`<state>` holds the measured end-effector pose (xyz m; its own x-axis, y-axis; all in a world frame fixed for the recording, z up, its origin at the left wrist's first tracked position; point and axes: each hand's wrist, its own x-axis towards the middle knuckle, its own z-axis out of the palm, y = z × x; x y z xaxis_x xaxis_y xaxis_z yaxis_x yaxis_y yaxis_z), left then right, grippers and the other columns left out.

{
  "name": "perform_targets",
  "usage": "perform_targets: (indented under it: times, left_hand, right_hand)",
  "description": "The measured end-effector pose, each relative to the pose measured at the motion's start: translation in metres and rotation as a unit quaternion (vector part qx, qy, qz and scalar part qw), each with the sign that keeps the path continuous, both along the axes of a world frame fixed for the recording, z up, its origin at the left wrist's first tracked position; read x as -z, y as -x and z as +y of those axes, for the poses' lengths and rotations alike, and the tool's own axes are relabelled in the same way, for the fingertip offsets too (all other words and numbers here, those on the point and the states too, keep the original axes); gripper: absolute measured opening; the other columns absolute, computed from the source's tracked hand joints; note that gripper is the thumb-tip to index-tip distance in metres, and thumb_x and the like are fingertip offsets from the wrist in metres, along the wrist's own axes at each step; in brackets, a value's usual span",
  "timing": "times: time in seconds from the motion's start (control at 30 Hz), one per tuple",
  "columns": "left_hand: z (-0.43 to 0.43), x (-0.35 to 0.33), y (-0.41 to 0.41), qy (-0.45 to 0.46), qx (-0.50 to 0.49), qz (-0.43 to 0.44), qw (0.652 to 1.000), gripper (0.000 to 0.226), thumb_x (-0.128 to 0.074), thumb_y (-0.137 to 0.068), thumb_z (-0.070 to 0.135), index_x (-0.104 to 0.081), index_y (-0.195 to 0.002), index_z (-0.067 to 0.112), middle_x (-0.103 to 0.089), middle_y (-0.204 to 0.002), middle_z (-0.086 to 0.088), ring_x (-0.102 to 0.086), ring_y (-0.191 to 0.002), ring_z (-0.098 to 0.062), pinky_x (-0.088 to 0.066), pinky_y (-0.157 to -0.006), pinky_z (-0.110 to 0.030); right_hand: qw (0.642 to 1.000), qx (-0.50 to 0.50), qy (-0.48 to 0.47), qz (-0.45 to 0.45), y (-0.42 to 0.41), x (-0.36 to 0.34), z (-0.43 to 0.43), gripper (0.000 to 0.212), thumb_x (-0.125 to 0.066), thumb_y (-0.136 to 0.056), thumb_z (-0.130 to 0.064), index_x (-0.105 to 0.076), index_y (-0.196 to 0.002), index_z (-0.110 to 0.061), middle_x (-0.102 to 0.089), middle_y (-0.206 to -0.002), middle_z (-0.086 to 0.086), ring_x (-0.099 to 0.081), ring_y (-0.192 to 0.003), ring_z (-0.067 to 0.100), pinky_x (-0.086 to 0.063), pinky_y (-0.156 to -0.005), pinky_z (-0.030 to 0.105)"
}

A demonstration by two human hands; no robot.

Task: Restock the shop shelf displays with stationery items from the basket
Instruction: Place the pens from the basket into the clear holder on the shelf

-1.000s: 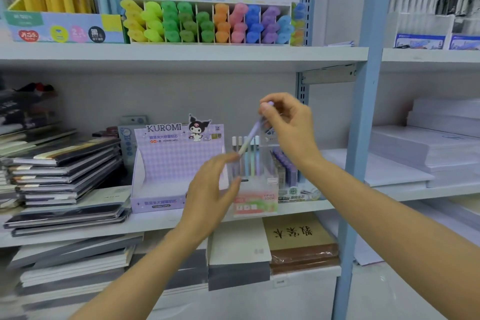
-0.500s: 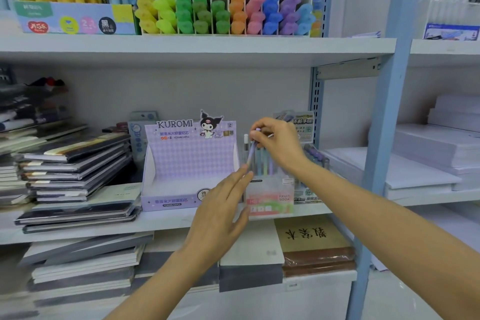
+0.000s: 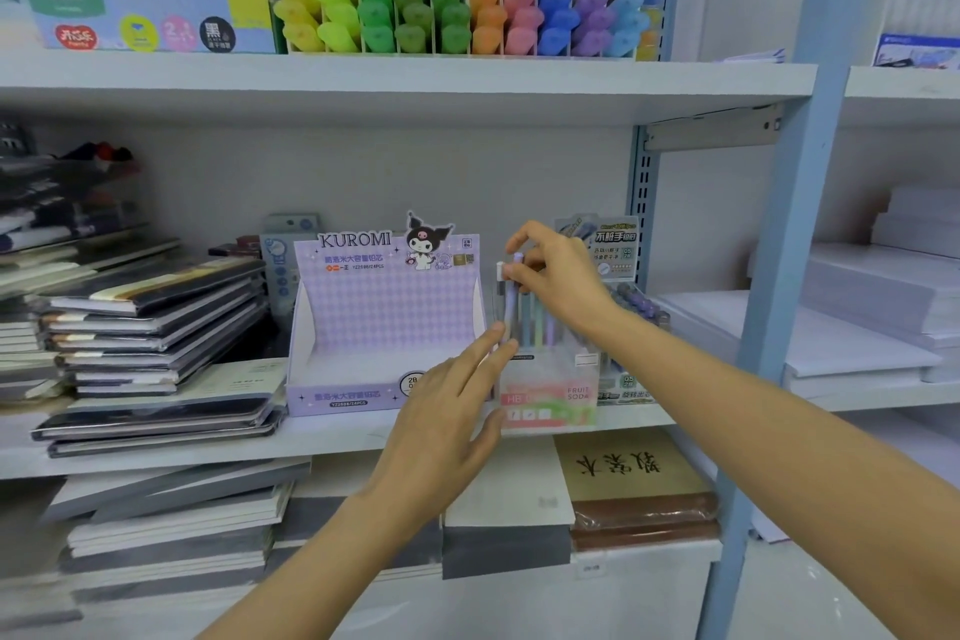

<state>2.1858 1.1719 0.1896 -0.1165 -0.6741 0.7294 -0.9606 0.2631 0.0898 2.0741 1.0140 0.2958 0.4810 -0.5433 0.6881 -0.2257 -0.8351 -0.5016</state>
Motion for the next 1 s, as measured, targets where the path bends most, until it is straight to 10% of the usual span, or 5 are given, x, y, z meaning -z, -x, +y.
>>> perform_targets:
  times: [0.23, 0.5, 0.73, 1.0]
  left_hand:
    - [0.0, 0.001, 0.0, 0.001, -0.007, -0.002, 1.0, 0.067, -0.058, -0.093, 0.021, -0.026, -0.151, 0.025, -0.018, -0.16, 0.012, -0.042, -0.132, -0.01, -0.042, -0.101, -0.028]
    - [0.009, -0.008, 0.006, -0.033, -0.011, -0.001, 0.999, 0.069, -0.056, -0.095, 0.024, -0.019, -0.153, 0.027, -0.013, -0.161, 0.013, -0.025, -0.144, -0.008, -0.036, -0.112, -0.034]
    - [0.043, 0.04, 0.009, 0.091, -0.051, 0.057, 0.993, 0.036, -0.06, -0.086, 0.006, -0.057, -0.121, 0.011, -0.054, -0.118, -0.005, -0.054, -0.104, -0.019, -0.047, -0.084, -0.031]
    - [0.101, 0.269, 0.007, -0.209, -0.151, 0.178, 0.95, 0.022, -0.062, -0.086, 0.006, -0.062, -0.107, 0.015, -0.056, -0.106, -0.002, -0.057, -0.088, -0.022, -0.045, -0.068, -0.031]
  right_hand:
    - [1.0, -0.003, 0.0, 0.002, 0.002, -0.001, 0.001, 0.01, -0.069, -0.088, -0.012, -0.068, -0.097, -0.008, -0.071, -0.085, 0.008, -0.068, -0.077, 0.019, -0.059, -0.079, 0.037]
    - [0.984, 0.032, 0.034, 0.173, 0.015, 0.001, 0.016, 0.048, -0.061, -0.094, -0.021, -0.049, -0.14, -0.018, -0.063, -0.116, 0.009, -0.055, -0.099, 0.011, -0.041, -0.09, 0.022]
    - [0.987, -0.123, 0.057, -0.084, 0.042, 0.039, 0.093, 0.016, -0.054, -0.096, -0.014, -0.065, -0.107, -0.012, -0.067, -0.082, -0.003, -0.063, -0.073, 0.009, -0.055, -0.065, 0.033]
    - [0.912, -0.231, -0.226, 0.254, 0.027, 0.244, 0.139, 0.016, -0.058, -0.096, -0.017, -0.068, -0.096, -0.005, -0.069, -0.079, 0.01, -0.063, -0.06, 0.005, -0.054, -0.06, 0.022]
